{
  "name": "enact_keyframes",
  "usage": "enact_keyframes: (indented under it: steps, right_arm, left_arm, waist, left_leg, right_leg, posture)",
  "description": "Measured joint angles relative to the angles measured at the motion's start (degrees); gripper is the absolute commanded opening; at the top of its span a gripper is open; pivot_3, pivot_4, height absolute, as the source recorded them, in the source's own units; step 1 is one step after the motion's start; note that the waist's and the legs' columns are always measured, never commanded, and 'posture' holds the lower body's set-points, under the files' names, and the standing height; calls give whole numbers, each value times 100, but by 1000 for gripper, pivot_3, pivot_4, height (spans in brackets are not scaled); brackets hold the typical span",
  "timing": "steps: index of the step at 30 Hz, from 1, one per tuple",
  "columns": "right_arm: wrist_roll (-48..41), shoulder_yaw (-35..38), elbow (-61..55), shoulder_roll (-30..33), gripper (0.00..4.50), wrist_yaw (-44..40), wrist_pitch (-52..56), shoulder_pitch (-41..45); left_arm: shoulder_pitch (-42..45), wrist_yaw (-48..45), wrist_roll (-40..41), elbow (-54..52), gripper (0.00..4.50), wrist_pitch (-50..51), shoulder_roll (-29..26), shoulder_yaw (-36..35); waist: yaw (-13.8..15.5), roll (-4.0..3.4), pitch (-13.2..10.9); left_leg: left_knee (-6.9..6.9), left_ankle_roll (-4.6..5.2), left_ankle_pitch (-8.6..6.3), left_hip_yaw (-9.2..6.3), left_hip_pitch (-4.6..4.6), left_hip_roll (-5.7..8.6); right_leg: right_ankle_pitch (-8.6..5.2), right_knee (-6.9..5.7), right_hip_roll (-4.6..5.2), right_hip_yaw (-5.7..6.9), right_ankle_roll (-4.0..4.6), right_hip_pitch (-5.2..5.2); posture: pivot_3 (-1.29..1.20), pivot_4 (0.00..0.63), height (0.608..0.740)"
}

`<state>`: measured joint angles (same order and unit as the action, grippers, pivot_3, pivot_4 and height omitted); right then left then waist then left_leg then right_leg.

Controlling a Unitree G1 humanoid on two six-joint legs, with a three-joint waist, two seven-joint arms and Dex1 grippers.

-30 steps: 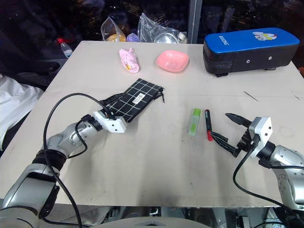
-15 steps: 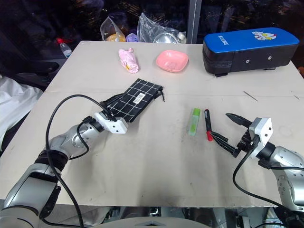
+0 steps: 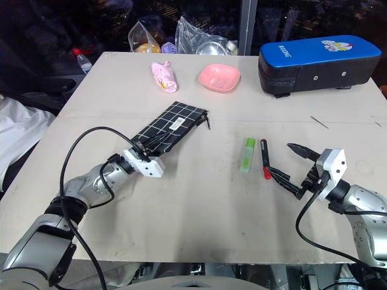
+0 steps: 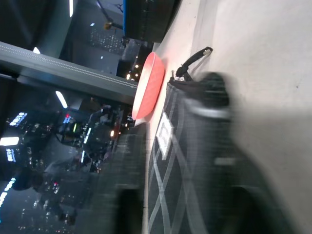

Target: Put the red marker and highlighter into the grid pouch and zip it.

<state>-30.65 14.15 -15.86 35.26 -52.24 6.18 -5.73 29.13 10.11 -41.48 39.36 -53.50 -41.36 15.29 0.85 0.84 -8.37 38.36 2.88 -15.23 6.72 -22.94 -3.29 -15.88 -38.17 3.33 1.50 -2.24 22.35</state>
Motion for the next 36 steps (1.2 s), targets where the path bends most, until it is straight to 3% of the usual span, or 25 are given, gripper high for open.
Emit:
enact_keyframes:
  steps: [8, 13, 19, 24, 28, 36]
  right_arm:
    - [40, -54, 74, -11, 4500, -37, -1, 117]
    - [16, -212, 101, -107, 4500, 48, 132, 423]
    - [520, -751, 7, -196, 4500, 853, 832, 1196]
    - [1357, -1471, 196, -193, 4500, 1478, 1594, 2211]
    - [1466, -1650, 594, -362, 4500, 1752, 2404, 2852]
    - [1388, -2067, 1566, -536, 4500, 1361, 3407, 3917]
  left_arm:
    - [-25, -114, 276, 14, 18, 49, -6, -22]
    - [-548, -2109, 2957, -536, 18, 803, 603, -201]
    - [-866, -3835, 4913, -2295, 18, 2169, 800, -342]
    - [-1005, -4468, 5379, -3045, 18, 2912, 1082, -352]
    - [-1108, -4758, 5465, -3149, 18, 3134, 1181, -369]
    - [-1109, -5189, 5270, -3122, 18, 3152, 1338, -378]
  waist:
    - [-5, -6, 4]
    - [-17, -5, 3]
    - [-31, -4, 1]
    - [-41, -4, 1]
    - [-32, -4, 1]
    - [-38, -5, 0]
  left_leg:
    - [4, 0, 0, 1, 5, 0]
    - [12, -2, 1, 4, 3, -2]
    - [19, -17, 10, 2, 5, -1]
    - [19, -21, 13, 7, 4, 1]
    - [18, -23, 14, 12, 1, 1]
    - [17, -21, 13, 22, 0, 0]
  right_leg:
    - [0, -15, 0, -2, 0, 0]
    - [-3, -27, 7, -3, -3, 5]
    - [-4, -61, -1, -14, -4, 16]
    - [-5, -65, -16, -28, -4, 26]
    - [-5, -64, -23, -35, -4, 32]
    - [-5, -61, -24, -45, -2, 38]
  posture:
    - [0, 150, 737]
    - [0, 150, 737]
    - [0, 150, 737]
    - [0, 150, 737]
    - [0, 150, 737]
    - [0, 150, 737]
